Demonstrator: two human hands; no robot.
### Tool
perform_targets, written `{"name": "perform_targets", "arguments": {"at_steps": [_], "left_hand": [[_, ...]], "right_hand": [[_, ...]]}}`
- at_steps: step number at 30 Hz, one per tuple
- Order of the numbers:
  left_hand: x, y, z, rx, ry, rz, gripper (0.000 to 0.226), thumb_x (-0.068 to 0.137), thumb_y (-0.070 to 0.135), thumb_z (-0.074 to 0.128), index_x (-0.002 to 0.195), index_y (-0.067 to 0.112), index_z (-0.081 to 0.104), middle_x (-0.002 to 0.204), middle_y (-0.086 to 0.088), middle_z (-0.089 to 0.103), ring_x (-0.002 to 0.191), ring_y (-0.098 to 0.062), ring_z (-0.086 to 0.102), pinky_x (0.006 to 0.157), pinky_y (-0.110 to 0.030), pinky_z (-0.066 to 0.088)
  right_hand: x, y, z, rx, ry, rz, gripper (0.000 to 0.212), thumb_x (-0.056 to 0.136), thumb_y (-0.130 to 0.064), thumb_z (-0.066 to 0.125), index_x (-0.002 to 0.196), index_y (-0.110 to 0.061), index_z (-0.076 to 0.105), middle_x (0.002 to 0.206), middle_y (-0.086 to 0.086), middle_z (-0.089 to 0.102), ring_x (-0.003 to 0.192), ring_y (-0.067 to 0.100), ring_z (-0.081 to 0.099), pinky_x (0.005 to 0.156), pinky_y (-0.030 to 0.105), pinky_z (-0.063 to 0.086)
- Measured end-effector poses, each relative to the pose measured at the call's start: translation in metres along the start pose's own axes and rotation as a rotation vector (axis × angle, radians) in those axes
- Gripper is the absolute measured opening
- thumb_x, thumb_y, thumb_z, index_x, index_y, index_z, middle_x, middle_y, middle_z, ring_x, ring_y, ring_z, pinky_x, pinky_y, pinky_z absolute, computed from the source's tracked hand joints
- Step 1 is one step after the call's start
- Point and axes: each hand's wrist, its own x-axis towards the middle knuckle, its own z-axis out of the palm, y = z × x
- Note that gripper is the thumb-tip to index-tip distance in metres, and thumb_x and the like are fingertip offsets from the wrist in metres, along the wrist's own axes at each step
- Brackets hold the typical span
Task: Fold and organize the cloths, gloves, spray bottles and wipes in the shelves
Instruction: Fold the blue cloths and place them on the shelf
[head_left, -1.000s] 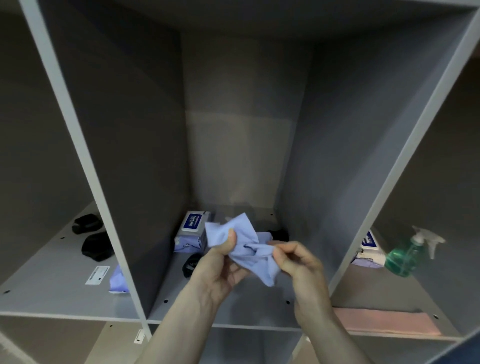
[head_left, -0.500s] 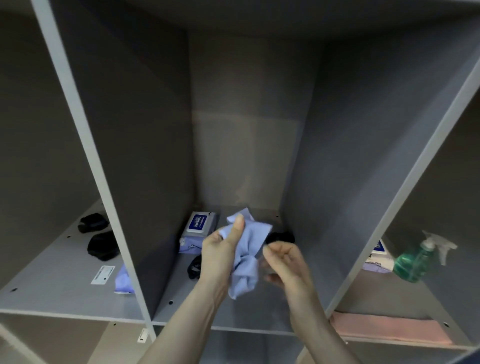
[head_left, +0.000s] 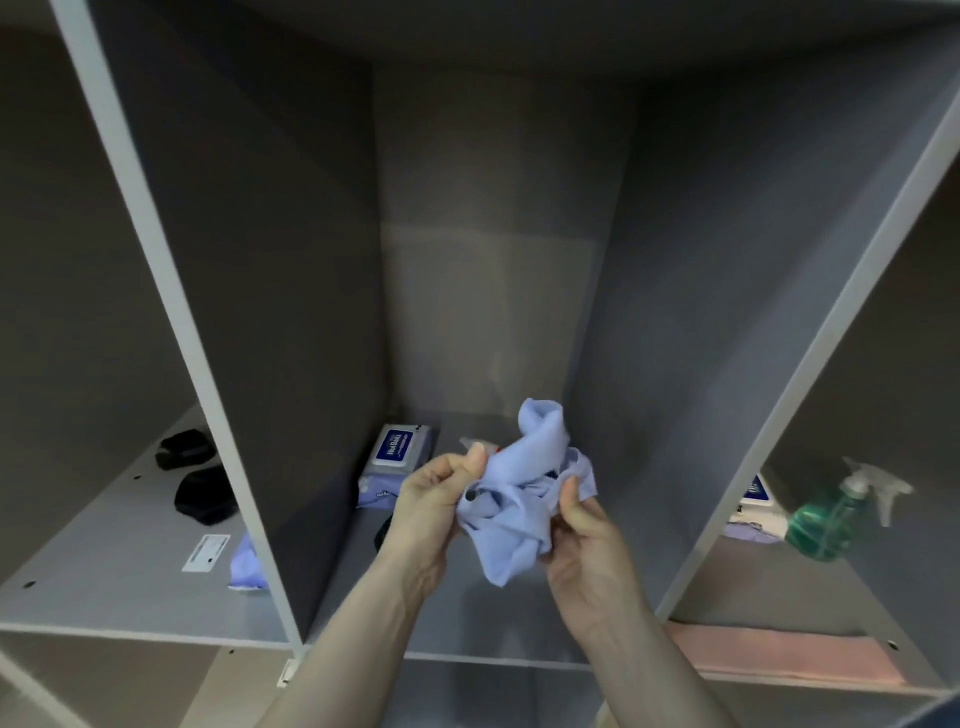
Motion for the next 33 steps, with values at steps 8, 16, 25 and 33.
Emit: {"name": "perform_targets", "arguments": {"at_steps": [8,16,25,33], "left_hand": [[-0.010,-0.009,0.021,0.272,0.083,-0.135,0.053,0.091,0.057,0.045,0.101,0.011,0.068,0.097,-0.008,0.074,0.089,-0.020,0.069,0.075,-0.033,0.057],[-0.023,-0.001,0.017,0.212,-0.004,-0.092,0.035,0.078,0.018,0.076,0.107,0.001,0.066,0.090,-0.013,0.074,0.069,-0.017,0.070,0.058,-0.029,0.057],[-0.018,-0.011,0.010,-0.188,-0.039,-0.333,0.052,0.074,0.013,0.061,0.122,-0.007,0.059,0.114,-0.025,0.062,0.099,-0.032,0.057,0.088,-0.038,0.047],[-0.008,-0.020,0.009,-0.163,0.099,-0.214,0.026,0.089,0.013,0.059,0.111,0.000,0.065,0.090,-0.014,0.070,0.070,-0.020,0.066,0.060,-0.027,0.055]], "right_hand": [[0.005,0.002,-0.007,-0.185,0.166,-0.067,0.018,0.099,-0.015,0.046,0.093,-0.009,0.062,0.079,0.005,0.072,0.077,0.025,0.063,0.065,0.032,0.054],[-0.006,0.004,-0.010,-0.187,-0.041,-0.212,0.026,0.087,-0.017,0.057,0.110,-0.007,0.063,0.097,0.010,0.074,0.087,0.019,0.071,0.075,0.028,0.057],[0.016,-0.005,-0.018,0.059,0.172,0.293,0.029,0.095,-0.009,0.042,0.111,0.009,0.059,0.111,0.024,0.065,0.097,0.032,0.064,0.080,0.035,0.055],[0.018,-0.001,-0.004,-0.227,0.306,0.013,0.019,0.094,-0.010,0.056,0.111,-0.002,0.057,0.095,0.016,0.065,0.081,0.024,0.064,0.073,0.033,0.052]]}}
